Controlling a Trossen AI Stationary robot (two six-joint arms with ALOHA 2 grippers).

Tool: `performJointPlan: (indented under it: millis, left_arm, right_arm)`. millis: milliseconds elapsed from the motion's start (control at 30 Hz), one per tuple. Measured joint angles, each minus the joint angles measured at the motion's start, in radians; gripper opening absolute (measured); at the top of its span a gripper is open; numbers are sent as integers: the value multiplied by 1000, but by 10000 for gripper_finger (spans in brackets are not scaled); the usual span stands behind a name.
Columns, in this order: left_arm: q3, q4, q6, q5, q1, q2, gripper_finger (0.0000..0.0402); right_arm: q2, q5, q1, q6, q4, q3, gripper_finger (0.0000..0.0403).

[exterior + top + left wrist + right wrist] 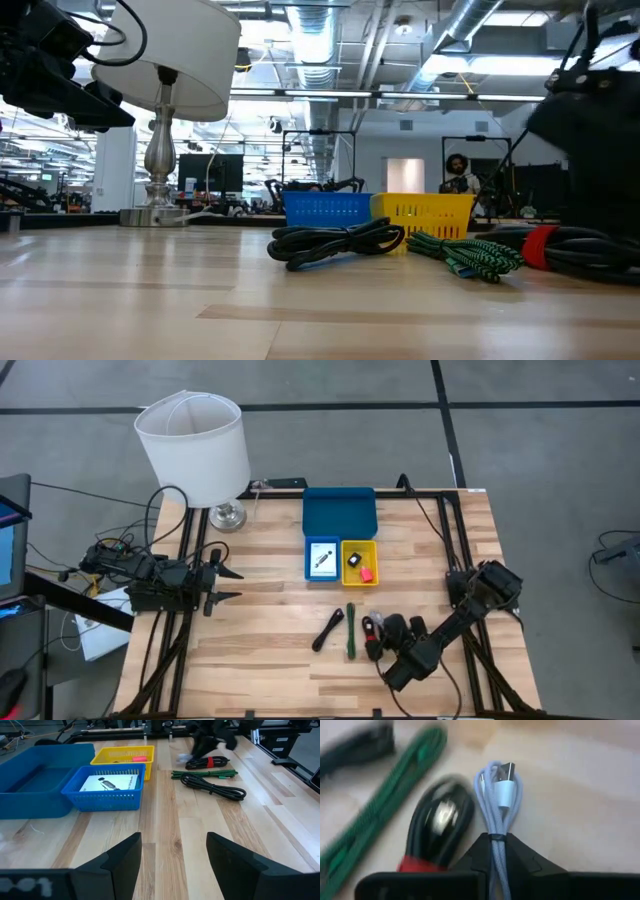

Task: Pick and place items into bin
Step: Put the white charger cable into the dark blue bin

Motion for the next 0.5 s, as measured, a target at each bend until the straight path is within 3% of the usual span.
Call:
performJointPlan:
  millis: [133, 267, 500]
  left_arm:
    - [0, 0, 0, 0, 0, 0, 212]
    - [0, 0, 0, 0, 0, 0, 212]
    - [0, 0, 0, 0, 0, 0, 212]
  right_arm:
    - [-3, 106, -50, 0, -51, 0, 36]
    - [-38, 163, -115, -68, -90, 0, 23]
    - [-245, 359, -218, -308, -120, 1, 23]
